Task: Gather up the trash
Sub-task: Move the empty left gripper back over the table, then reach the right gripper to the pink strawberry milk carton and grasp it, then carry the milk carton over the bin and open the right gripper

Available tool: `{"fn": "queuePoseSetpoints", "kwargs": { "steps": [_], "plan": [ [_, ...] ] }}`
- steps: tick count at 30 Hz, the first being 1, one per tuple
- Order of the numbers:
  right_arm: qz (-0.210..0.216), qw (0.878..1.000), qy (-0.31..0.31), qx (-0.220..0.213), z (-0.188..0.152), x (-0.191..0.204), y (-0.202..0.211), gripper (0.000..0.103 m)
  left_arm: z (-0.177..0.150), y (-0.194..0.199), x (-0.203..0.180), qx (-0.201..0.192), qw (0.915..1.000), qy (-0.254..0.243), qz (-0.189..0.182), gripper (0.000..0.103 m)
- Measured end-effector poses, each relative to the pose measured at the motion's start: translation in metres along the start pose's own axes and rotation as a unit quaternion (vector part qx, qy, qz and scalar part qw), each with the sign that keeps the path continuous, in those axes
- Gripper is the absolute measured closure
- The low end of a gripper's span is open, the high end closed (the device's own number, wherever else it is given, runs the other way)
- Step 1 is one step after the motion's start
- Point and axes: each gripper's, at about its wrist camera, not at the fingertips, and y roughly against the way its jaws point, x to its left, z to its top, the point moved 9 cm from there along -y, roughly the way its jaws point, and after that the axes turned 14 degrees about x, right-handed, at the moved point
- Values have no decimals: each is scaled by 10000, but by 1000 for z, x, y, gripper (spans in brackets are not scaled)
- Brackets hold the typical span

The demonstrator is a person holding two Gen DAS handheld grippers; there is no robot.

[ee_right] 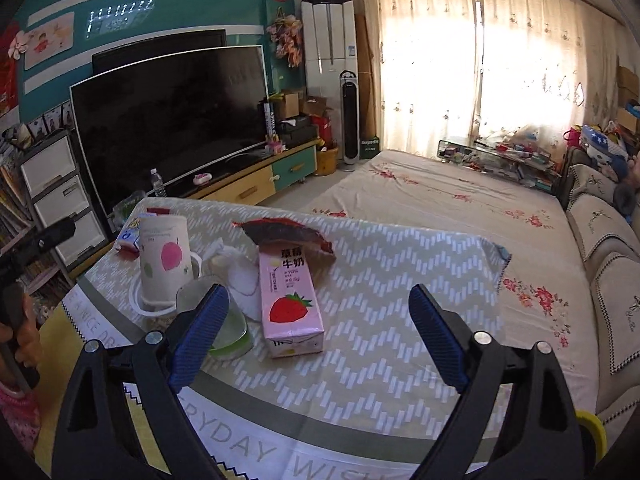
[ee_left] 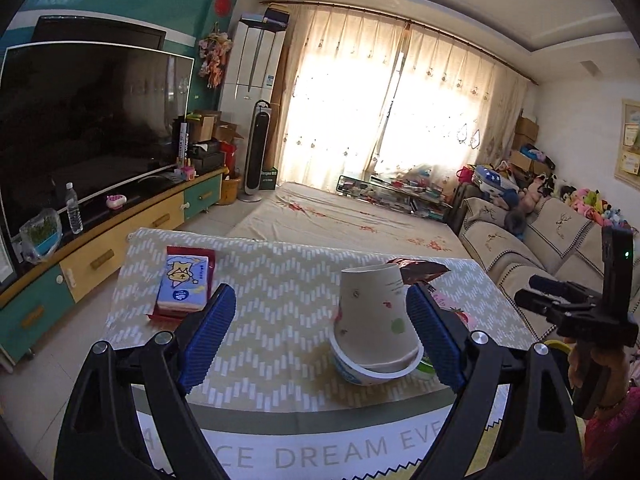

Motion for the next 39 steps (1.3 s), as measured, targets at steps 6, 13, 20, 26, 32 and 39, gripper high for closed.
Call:
{"fn": "queuePoseSetpoints", "kwargs": {
  "steps": [6, 13, 20, 26, 32, 39],
  "plan": [
    [193, 9983, 236, 503, -23, 9, -43, 35, -5, -8, 1, 132, 9997, 135, -184, 17],
    [292, 9964, 191, 773, -24, 12, -66, 35, -8, -11, -4, 166, 9997, 81, -149, 17],
    [312, 9943, 134, 1009, -21, 14, -89, 37, -9, -9, -7, 187, 9996, 68, -201, 17],
    [104, 9941, 234, 1054, -26, 17, -89, 53, -12, -12, -9, 204, 9995, 27, -220, 17],
    [-95, 9943, 124, 1055, -32, 15, -63, 55, -12, -13, -10, 228, 9995, 10, -214, 17],
    [-77, 9969, -316, 716, -59, 2, -6, 55, -14, -14, -13, 243, 9994, -44, -232, 17]
  ]
}}
